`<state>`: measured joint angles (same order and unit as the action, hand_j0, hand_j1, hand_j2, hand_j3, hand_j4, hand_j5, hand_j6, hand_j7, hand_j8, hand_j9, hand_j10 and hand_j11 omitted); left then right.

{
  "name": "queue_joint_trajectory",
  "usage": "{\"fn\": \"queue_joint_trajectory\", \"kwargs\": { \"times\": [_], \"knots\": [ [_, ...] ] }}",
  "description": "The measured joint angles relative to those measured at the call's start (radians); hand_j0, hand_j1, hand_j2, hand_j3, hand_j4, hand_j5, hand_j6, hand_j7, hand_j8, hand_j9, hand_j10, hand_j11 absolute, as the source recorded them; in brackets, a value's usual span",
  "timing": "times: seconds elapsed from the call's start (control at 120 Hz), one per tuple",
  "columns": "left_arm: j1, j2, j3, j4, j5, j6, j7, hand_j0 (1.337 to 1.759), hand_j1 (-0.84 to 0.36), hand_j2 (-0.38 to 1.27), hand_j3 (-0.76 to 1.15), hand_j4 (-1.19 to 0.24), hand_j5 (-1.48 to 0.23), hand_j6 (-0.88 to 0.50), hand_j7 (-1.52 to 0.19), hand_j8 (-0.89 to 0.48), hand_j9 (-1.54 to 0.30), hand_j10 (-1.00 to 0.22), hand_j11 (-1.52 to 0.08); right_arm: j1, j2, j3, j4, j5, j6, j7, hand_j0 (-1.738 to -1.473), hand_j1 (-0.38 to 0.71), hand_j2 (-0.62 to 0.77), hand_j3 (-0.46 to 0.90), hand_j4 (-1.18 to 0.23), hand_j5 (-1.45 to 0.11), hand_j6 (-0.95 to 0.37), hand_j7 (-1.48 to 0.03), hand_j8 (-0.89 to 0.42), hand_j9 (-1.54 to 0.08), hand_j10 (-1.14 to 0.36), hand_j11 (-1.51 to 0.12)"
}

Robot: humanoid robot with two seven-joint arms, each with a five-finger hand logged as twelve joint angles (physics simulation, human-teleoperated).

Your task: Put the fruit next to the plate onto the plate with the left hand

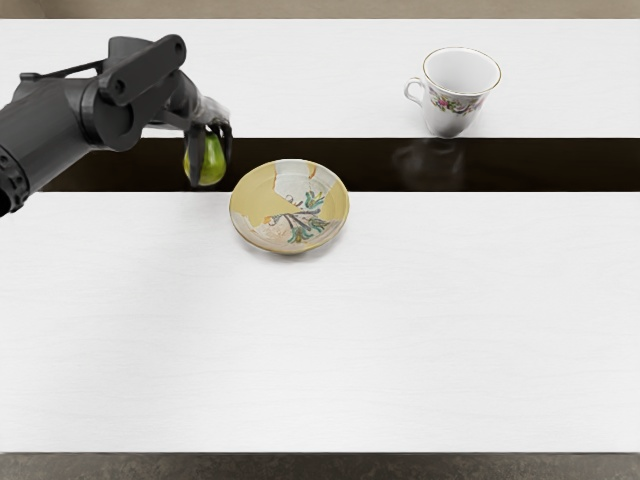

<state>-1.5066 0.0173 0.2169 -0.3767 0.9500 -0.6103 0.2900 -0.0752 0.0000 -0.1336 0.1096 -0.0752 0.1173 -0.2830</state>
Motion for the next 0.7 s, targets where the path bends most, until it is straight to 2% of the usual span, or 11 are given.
{"fn": "queue_joint_trajectory", "kwargs": {
  "times": [0.592,0.7],
  "knots": [
    [-0.045,-0.017,-0.002,-0.001,-0.149,-0.001,0.001,1.658,-0.26,0.31,0.0,-0.55,-0.74,-0.4,-0.73,-0.4,-0.73,-0.55,-0.73,0.0,0.0,0.0,0.0,0.0,0.001,0.0,-1.658,-0.35,0.0,0.0,0.0,0.0,0.0,0.0,0.0,0.0,0.0,0.0],
    [-0.055,-0.017,-0.002,-0.023,-0.18,-0.001,0.001,1.658,-0.26,0.3,0.0,-0.55,-0.74,-0.4,-0.73,-0.4,-0.73,-0.55,-0.73,0.0,0.0,0.0,0.001,0.0,0.001,0.0,-1.658,-0.35,0.0,0.0,0.0,0.0,0.0,0.0,0.0,0.0,0.0,0.0]
  ]
}}
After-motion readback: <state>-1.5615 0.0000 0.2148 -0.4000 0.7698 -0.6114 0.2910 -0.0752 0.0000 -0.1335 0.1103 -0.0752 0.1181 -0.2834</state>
